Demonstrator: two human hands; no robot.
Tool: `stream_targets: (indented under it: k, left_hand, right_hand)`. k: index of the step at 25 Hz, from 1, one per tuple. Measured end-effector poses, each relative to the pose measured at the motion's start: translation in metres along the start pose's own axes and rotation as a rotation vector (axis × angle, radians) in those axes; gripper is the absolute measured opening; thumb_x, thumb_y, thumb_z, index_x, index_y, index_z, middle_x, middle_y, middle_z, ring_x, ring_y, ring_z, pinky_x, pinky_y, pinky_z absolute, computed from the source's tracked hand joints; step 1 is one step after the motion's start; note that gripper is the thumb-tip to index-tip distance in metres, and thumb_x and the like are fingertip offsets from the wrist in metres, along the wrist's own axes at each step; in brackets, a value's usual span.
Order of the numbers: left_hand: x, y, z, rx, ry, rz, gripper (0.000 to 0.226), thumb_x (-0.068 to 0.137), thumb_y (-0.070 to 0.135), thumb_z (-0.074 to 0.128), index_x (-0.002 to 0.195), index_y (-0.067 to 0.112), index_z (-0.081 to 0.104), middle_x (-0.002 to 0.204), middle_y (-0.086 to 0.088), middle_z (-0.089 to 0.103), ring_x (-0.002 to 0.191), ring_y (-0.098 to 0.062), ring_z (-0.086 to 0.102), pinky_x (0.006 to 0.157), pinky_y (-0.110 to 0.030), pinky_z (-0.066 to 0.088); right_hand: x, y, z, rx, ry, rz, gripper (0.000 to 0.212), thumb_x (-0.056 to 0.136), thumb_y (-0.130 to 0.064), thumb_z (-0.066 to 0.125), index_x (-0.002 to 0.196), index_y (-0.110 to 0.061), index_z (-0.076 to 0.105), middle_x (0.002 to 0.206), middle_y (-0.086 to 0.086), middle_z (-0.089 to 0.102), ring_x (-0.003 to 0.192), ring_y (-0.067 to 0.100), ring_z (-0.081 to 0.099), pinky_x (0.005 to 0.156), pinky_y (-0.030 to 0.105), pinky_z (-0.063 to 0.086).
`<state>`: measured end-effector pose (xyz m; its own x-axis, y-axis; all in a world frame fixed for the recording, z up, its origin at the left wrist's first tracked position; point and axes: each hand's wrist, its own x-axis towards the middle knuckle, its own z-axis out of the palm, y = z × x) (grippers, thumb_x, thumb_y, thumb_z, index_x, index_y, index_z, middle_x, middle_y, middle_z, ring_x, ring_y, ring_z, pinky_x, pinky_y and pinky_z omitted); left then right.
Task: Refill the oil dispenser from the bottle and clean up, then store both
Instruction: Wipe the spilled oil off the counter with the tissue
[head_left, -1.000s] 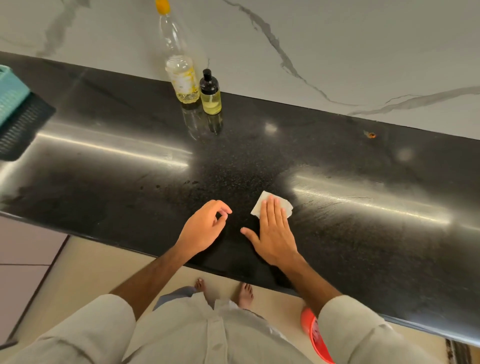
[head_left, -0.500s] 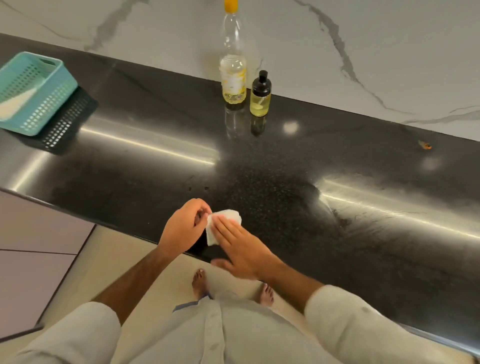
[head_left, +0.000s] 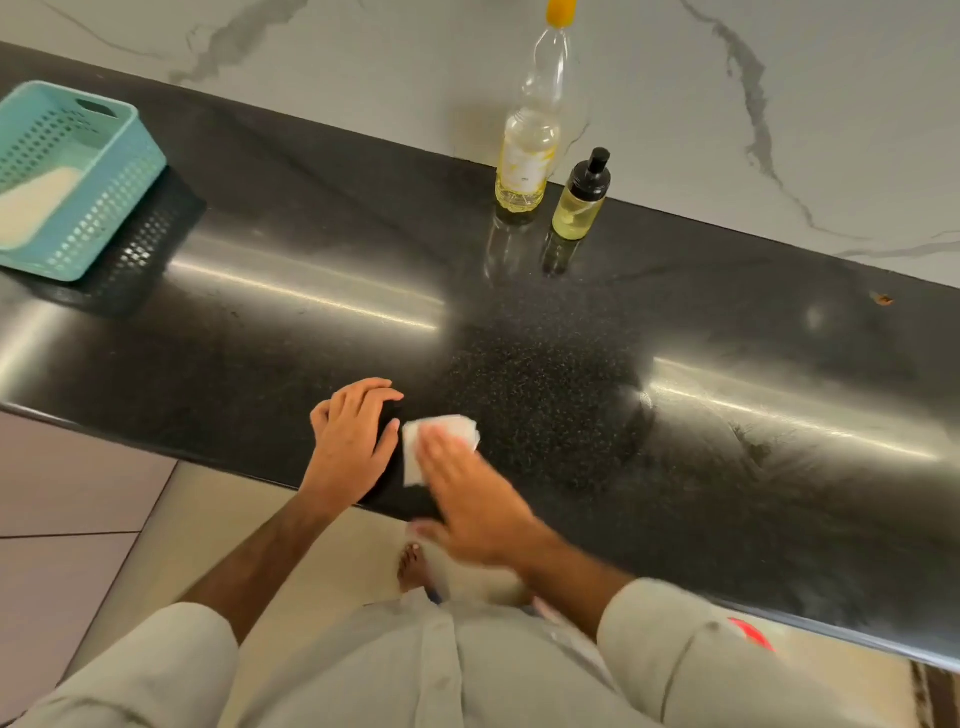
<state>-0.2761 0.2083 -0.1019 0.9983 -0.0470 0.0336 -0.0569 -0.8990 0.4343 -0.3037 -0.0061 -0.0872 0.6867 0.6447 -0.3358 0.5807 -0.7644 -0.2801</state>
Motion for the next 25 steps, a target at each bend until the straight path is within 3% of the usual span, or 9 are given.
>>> stream_targets:
  k: [2, 5, 9, 10, 13, 16, 18, 22, 25]
  left_hand:
    - [0.006, -0.011, -0.002, 0.006, -0.014, 0.022, 0.03, 0.098, 0.03, 0.053, 0.128, 0.028, 0.055, 0.142, 0.005, 0.049, 0.132, -0.017, 0.043, 0.104, -0.039, 0.025]
    - [0.011, -0.019, 0.0, 0.021, -0.039, 0.077, 0.033, 0.097, 0.024, 0.062, 0.129, 0.026, 0.056, 0.142, 0.004, 0.049, 0.133, -0.018, 0.044, 0.106, -0.041, 0.026]
    - [0.012, -0.022, 0.0, -0.001, -0.05, 0.106, 0.033, 0.098, 0.024, 0.062, 0.13, 0.025, 0.055, 0.143, 0.005, 0.048, 0.135, -0.017, 0.043, 0.109, -0.039, 0.024]
    - [0.012, -0.023, 0.0, -0.01, -0.046, 0.11, 0.033, 0.098, 0.024, 0.061, 0.13, 0.025, 0.055, 0.143, 0.004, 0.049, 0.135, -0.017, 0.043, 0.11, -0.039, 0.023]
    - [0.012, -0.027, -0.002, -0.058, -0.007, 0.105, 0.032, 0.1, 0.03, 0.051, 0.132, 0.025, 0.054, 0.143, 0.005, 0.05, 0.135, -0.016, 0.044, 0.109, -0.037, 0.023]
    - [0.019, -0.029, -0.007, -0.147, 0.034, 0.088, 0.036, 0.1, 0.035, 0.044, 0.132, 0.026, 0.055, 0.143, 0.007, 0.051, 0.134, -0.014, 0.044, 0.108, -0.036, 0.024]
    - [0.026, -0.027, -0.008, -0.164, 0.015, 0.102, 0.036, 0.1, 0.034, 0.044, 0.133, 0.027, 0.054, 0.144, 0.008, 0.05, 0.135, -0.013, 0.044, 0.109, -0.037, 0.024]
    - [0.039, -0.013, 0.0, -0.096, -0.074, 0.231, 0.035, 0.1, 0.035, 0.044, 0.134, 0.028, 0.053, 0.146, 0.009, 0.046, 0.136, -0.012, 0.042, 0.111, -0.033, 0.019]
    - [0.045, 0.007, 0.013, -0.017, -0.166, 0.347, 0.039, 0.101, 0.04, 0.04, 0.137, 0.029, 0.052, 0.149, 0.009, 0.043, 0.14, -0.011, 0.039, 0.117, -0.038, 0.016]
  right_hand:
    - [-0.03, -0.006, 0.002, -0.036, -0.05, -0.082, 0.096, 0.099, -0.068, 0.036, 0.162, -0.006, -0.003, 0.169, 0.012, -0.012, 0.156, 0.025, -0.016, 0.126, 0.039, -0.007]
    - [-0.057, 0.068, -0.014, 0.081, -0.033, 0.204, 0.103, 0.094, -0.067, 0.052, 0.163, -0.008, 0.002, 0.171, 0.011, 0.001, 0.158, 0.025, 0.001, 0.123, 0.028, -0.006]
    - [0.001, 0.159, -0.057, 0.027, 0.135, 0.544, 0.108, 0.093, -0.079, 0.013, 0.158, 0.008, 0.013, 0.166, 0.027, 0.016, 0.155, 0.039, 0.014, 0.128, 0.042, 0.006]
    - [0.03, 0.148, -0.065, 0.018, 0.156, 0.557, 0.107, 0.094, -0.077, 0.018, 0.155, 0.01, 0.019, 0.162, 0.029, 0.024, 0.152, 0.042, 0.021, 0.127, 0.047, 0.013]
    - [0.081, 0.056, -0.054, 0.049, 0.176, 0.335, 0.096, 0.094, -0.063, 0.051, 0.156, 0.004, 0.022, 0.161, 0.025, 0.029, 0.151, 0.039, 0.023, 0.128, 0.043, 0.012]
    - [0.039, -0.031, -0.018, -0.046, -0.008, -0.061, 0.093, 0.1, -0.063, 0.044, 0.162, -0.004, 0.008, 0.17, 0.016, 0.003, 0.158, 0.026, -0.007, 0.124, 0.033, -0.015]
    - [-0.004, -0.02, -0.006, -0.038, -0.068, -0.116, 0.092, 0.102, -0.065, 0.038, 0.163, -0.009, -0.002, 0.17, 0.01, -0.011, 0.156, 0.02, -0.018, 0.123, 0.033, -0.017]
    - [-0.069, 0.1, -0.012, 0.137, 0.006, 0.352, 0.101, 0.094, -0.066, 0.05, 0.163, -0.007, 0.006, 0.17, 0.012, 0.003, 0.158, 0.026, 0.001, 0.128, 0.035, 0.001]
    - [-0.079, 0.217, -0.045, 0.14, 0.095, 0.72, 0.104, 0.093, -0.07, 0.03, 0.159, 0.005, 0.003, 0.169, 0.023, -0.001, 0.157, 0.032, -0.004, 0.127, 0.039, -0.005]
